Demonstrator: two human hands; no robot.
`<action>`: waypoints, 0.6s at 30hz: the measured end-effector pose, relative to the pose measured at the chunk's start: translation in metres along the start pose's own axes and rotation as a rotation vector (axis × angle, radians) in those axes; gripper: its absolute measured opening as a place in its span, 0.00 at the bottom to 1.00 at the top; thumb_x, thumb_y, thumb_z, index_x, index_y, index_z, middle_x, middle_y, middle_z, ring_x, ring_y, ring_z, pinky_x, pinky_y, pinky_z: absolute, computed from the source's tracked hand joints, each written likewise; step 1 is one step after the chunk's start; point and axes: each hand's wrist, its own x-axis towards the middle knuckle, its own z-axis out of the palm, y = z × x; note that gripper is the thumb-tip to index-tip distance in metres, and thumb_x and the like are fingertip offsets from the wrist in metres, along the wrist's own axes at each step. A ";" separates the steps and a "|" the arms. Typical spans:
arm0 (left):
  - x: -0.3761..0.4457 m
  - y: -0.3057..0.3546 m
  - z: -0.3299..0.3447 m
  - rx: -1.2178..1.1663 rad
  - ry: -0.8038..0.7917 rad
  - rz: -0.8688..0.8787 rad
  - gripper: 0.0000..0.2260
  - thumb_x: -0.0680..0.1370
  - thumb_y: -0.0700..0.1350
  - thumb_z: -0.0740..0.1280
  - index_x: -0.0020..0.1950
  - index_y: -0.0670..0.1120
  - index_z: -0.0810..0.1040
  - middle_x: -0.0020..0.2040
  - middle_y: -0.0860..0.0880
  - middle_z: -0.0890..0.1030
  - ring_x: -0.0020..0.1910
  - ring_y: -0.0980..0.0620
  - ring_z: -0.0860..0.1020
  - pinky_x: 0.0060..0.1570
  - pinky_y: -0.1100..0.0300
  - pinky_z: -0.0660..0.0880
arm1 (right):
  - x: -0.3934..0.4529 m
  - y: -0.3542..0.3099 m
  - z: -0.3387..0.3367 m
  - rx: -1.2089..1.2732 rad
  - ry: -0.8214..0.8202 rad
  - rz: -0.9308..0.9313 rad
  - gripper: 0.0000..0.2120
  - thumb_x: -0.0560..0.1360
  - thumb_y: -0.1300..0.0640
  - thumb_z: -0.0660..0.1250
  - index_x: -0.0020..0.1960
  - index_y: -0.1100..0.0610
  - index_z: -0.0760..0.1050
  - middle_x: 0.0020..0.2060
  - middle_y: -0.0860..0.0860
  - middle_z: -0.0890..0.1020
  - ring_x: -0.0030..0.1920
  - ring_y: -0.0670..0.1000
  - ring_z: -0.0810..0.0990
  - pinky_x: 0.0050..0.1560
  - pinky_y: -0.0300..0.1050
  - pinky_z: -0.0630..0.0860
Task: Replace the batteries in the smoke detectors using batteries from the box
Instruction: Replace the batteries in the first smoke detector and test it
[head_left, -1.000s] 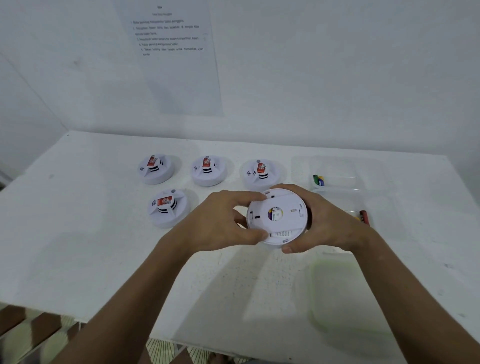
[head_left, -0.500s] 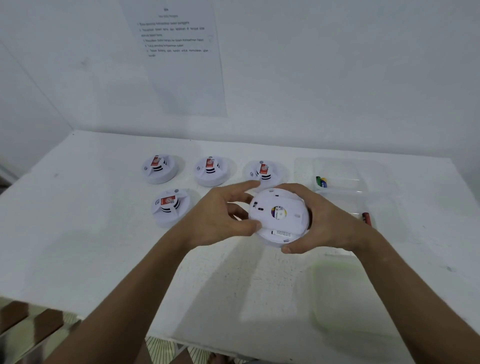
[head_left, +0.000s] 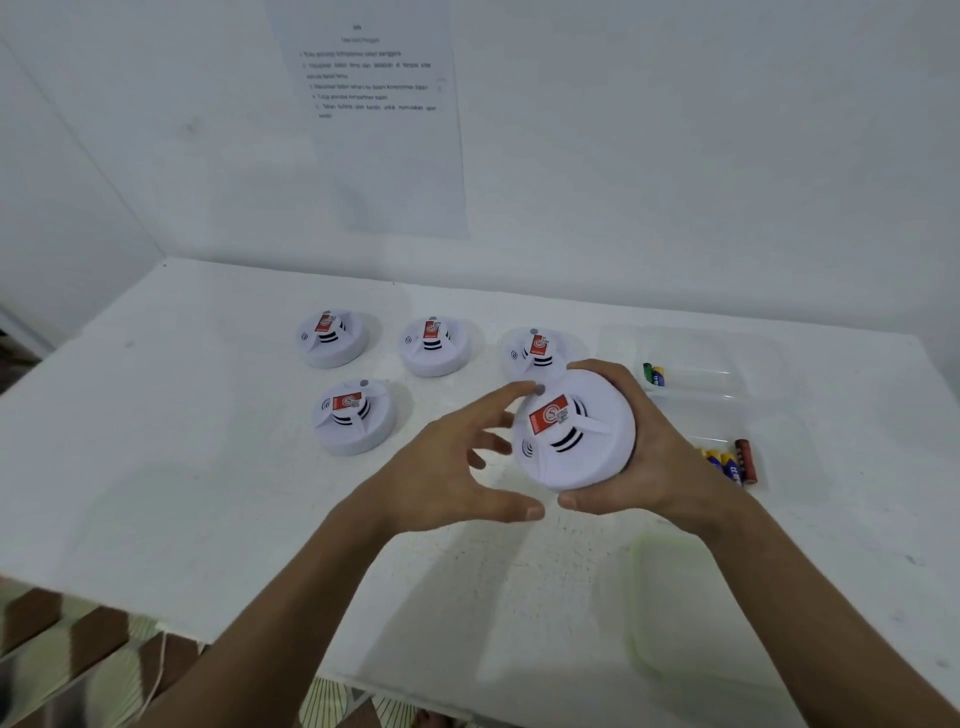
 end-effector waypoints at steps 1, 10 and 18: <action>0.000 0.000 0.000 -0.035 0.008 0.020 0.42 0.66 0.51 0.80 0.72 0.66 0.60 0.62 0.61 0.78 0.56 0.57 0.79 0.54 0.61 0.78 | 0.000 0.001 0.001 0.026 -0.005 0.001 0.48 0.57 0.66 0.82 0.71 0.51 0.64 0.64 0.45 0.76 0.66 0.49 0.76 0.58 0.42 0.78; -0.012 -0.003 -0.008 0.054 0.161 0.100 0.37 0.65 0.51 0.80 0.71 0.58 0.70 0.53 0.60 0.82 0.45 0.57 0.77 0.42 0.66 0.76 | 0.001 0.005 0.006 -0.149 0.012 0.026 0.51 0.54 0.54 0.85 0.73 0.46 0.65 0.68 0.51 0.72 0.69 0.51 0.73 0.65 0.55 0.76; -0.014 -0.013 -0.019 0.129 0.171 0.112 0.37 0.64 0.53 0.80 0.71 0.58 0.71 0.51 0.56 0.81 0.42 0.56 0.75 0.40 0.67 0.74 | 0.007 0.005 0.018 -0.169 -0.004 0.032 0.50 0.57 0.60 0.85 0.74 0.49 0.65 0.68 0.48 0.75 0.68 0.50 0.74 0.62 0.53 0.78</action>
